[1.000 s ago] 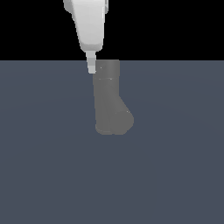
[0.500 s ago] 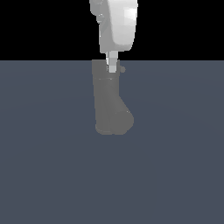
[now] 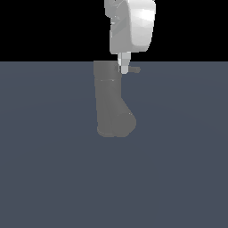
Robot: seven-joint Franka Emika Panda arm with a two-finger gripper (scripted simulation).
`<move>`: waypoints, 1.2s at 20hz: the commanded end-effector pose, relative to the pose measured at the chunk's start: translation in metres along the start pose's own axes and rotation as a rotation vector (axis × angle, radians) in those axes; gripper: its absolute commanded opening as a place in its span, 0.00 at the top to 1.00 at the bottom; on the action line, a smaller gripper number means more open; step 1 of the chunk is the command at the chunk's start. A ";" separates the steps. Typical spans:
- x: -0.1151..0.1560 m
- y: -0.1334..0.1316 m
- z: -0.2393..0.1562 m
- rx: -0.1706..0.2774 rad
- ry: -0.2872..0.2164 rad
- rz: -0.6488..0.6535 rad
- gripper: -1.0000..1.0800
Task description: Turn on the faucet by rotating a designated handle.
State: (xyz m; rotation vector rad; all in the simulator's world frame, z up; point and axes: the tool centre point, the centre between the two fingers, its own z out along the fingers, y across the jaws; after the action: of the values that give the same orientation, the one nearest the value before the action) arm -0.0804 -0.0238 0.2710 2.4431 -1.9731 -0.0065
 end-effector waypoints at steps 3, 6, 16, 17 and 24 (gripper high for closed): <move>0.015 -0.008 0.000 0.002 0.001 0.013 1.00; 0.023 -0.013 0.000 0.003 0.001 0.017 1.00; 0.048 -0.031 0.000 0.003 0.002 0.030 1.00; 0.050 -0.033 0.000 0.003 0.002 0.032 1.00; 0.067 -0.044 0.000 0.003 0.002 0.040 1.00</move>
State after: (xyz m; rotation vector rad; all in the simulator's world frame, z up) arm -0.0285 -0.0584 0.2710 2.4359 -1.9808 -0.0149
